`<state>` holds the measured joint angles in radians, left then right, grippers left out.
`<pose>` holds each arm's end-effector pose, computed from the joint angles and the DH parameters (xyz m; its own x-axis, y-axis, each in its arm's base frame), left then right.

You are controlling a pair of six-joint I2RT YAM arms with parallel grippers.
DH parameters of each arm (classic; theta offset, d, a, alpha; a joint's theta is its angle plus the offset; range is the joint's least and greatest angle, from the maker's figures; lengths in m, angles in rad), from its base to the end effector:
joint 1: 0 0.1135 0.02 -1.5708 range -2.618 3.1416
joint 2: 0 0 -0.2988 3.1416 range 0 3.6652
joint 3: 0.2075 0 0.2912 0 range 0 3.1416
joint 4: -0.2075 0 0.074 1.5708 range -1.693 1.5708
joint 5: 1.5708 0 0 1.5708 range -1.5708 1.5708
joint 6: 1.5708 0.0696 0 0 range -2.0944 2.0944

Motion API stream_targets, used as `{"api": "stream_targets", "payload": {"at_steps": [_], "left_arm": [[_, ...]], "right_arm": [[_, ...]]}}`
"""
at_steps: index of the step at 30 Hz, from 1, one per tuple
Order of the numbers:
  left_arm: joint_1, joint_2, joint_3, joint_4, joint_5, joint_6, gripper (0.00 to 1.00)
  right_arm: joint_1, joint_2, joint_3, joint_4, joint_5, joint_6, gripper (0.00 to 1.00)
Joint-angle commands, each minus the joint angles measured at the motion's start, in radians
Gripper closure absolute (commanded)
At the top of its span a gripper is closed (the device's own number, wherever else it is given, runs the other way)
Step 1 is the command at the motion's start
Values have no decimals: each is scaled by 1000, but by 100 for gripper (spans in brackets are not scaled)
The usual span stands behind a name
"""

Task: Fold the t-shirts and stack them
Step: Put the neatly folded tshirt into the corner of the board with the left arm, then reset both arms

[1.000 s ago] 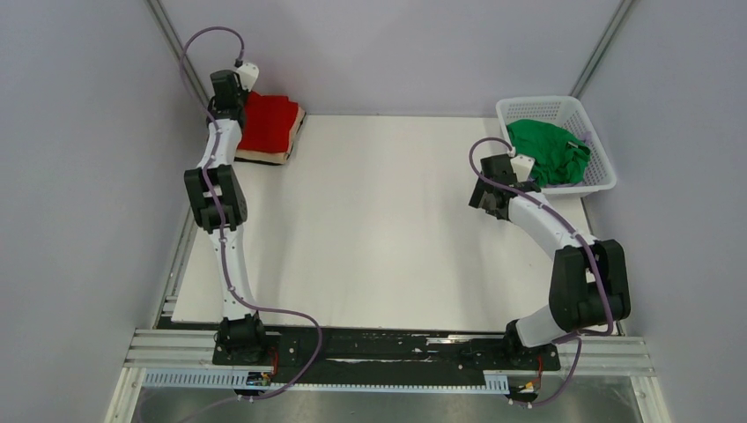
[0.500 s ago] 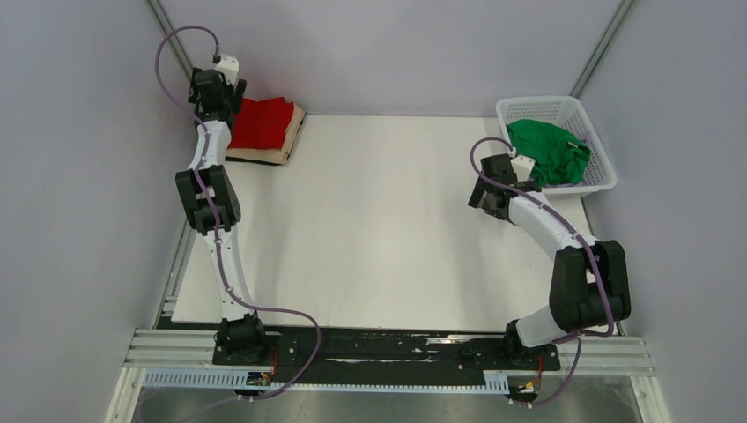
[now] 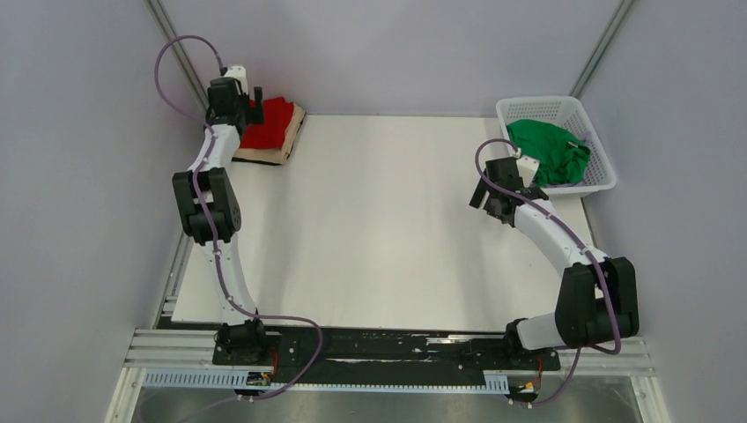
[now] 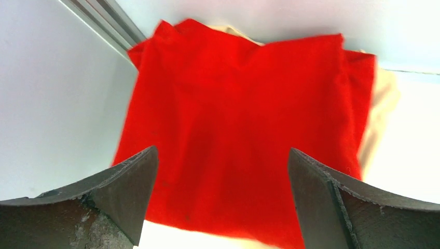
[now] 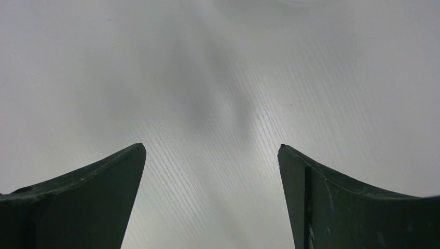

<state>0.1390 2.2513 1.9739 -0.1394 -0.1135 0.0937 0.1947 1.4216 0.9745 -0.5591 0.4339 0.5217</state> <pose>0.6222 0.0950 0.2675 -0.4216 0.0349 -0.9061 -0.2016 0.9706 0.1312 0.3312 0.0355 0.2240 -0.6961 0.3236 -0.6409 0.4522 0.8910 -0.0413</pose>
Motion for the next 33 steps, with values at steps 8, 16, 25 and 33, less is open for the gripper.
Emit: {"api": "stream_targets", "payload": {"at_steps": [8,16,25,33], "left_arm": [[-77,-428,-323,-100,27,-390,0],[-266,-876,-813,-123,123,-562,0],[-531,-1181,-1156,-213,44,-697,0],[-536,-1265,-1156,-269,-37,-673,0]], "right_arm": [[-12,-161,-24,107,-152,-13,0],[-11,-315,-142,184,-331,-23,0],[-10,-473,-299,226,-484,-9,0],[-9,-521,-353,270,-535,4,0]]}}
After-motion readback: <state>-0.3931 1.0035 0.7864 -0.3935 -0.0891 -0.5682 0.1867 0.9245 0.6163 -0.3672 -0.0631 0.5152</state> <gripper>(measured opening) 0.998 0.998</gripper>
